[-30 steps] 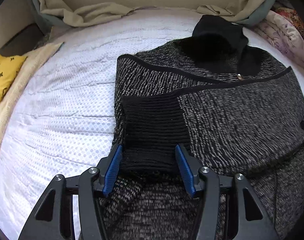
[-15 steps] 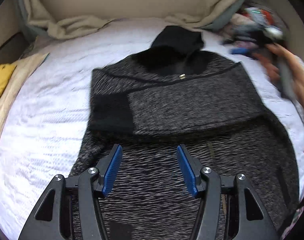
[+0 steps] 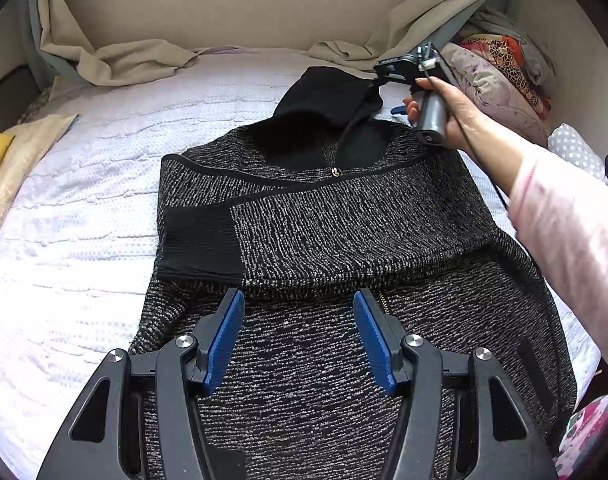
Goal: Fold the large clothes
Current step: 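Grasp the black hood with the right tool, then pull the held hood over the hoodie front and open the right tool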
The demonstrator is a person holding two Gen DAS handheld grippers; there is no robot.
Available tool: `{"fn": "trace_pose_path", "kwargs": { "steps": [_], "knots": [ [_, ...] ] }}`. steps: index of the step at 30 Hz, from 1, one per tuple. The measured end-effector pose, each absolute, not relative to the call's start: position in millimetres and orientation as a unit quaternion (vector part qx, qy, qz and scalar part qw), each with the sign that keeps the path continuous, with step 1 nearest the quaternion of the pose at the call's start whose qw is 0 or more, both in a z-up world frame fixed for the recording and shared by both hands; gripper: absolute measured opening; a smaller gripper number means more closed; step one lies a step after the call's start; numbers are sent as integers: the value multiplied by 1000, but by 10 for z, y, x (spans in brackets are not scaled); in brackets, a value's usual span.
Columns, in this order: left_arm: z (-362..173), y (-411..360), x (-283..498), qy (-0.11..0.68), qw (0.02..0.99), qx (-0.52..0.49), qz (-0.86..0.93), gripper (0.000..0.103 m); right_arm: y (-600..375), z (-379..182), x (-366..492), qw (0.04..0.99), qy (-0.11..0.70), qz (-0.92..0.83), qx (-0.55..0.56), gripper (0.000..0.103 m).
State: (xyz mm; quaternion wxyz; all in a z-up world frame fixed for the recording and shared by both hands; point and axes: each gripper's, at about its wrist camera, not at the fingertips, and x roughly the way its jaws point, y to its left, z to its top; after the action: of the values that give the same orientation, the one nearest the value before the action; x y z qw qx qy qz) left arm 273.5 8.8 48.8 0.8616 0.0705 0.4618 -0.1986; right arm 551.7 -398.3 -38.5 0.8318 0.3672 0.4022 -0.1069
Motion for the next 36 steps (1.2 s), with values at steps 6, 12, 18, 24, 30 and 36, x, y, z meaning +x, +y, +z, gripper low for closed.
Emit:
{"fn": "trace_pose_path", "kwargs": {
  "steps": [6,12,18,24,30,36],
  "knots": [
    [381,86,2779,473,856,79,-193,62,-3923,-560,5772,833,398,-96,371,61],
    [214,156,2885,494,848,76,-176,62,-3842,-601,6008,844,391,-95,354,39],
    [93,215,2963,506,845,77,-153,62,-3749,-558,6100,855,397,-79,325,8],
    [24,322,3045,518,843,64,-128,62,-3599,-232,5927,882,366,-61,290,6],
    [87,444,3067,518,847,39,-113,62,-3354,322,5464,918,321,-15,231,5],
    [247,489,3055,503,857,33,-110,62,-3015,748,4848,941,284,16,185,5]
  ]
}}
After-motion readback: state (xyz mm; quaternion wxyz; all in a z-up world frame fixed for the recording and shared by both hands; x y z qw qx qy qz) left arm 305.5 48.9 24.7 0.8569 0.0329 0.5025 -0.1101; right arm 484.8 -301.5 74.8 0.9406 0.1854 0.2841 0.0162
